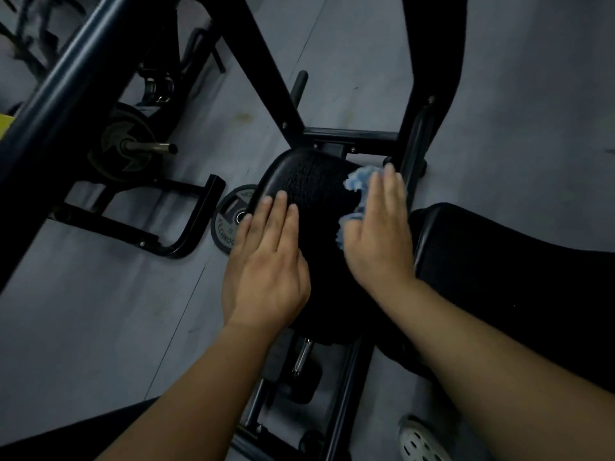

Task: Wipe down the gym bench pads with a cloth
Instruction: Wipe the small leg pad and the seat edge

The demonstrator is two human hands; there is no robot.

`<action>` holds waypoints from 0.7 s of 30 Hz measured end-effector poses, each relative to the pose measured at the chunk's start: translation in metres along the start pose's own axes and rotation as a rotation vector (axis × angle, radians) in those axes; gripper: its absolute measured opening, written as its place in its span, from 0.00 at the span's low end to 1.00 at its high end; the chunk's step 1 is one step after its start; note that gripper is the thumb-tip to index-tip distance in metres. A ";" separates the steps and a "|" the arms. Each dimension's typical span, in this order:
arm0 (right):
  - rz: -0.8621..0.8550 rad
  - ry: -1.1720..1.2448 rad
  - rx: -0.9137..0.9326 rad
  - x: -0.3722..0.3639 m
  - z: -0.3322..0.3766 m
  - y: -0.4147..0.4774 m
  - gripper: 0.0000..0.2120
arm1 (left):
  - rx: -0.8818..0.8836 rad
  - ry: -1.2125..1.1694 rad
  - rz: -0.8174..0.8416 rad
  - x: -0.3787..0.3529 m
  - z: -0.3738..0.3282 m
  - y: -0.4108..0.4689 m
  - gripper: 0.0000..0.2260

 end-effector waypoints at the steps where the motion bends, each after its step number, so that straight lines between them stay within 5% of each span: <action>1: -0.011 -0.024 0.020 -0.003 0.009 -0.004 0.34 | -0.001 -0.002 -0.005 0.000 0.000 0.000 0.28; 6: 0.217 -0.089 0.527 -0.001 -0.025 -0.084 0.32 | -0.023 -0.069 0.003 0.002 0.004 0.000 0.27; 11: 0.046 -0.004 0.151 -0.004 0.030 0.022 0.30 | 0.023 -0.203 -0.031 0.022 0.021 -0.006 0.27; 17: 0.328 0.105 0.619 -0.032 0.066 -0.067 0.30 | 0.156 -0.329 -0.006 0.038 0.047 -0.022 0.28; 21: 0.431 0.316 0.399 -0.011 0.049 -0.053 0.33 | 0.022 -0.365 -0.008 0.029 0.022 -0.022 0.25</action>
Point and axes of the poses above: each hand's wrist, its own y-axis towards the middle knuckle, its own x-axis out of the back of the hand, z = x × y, the point moved 3 cm from there along y, towards the middle knuckle, and after that the axes turned 2 degrees about -x, right-handed, at the moved point
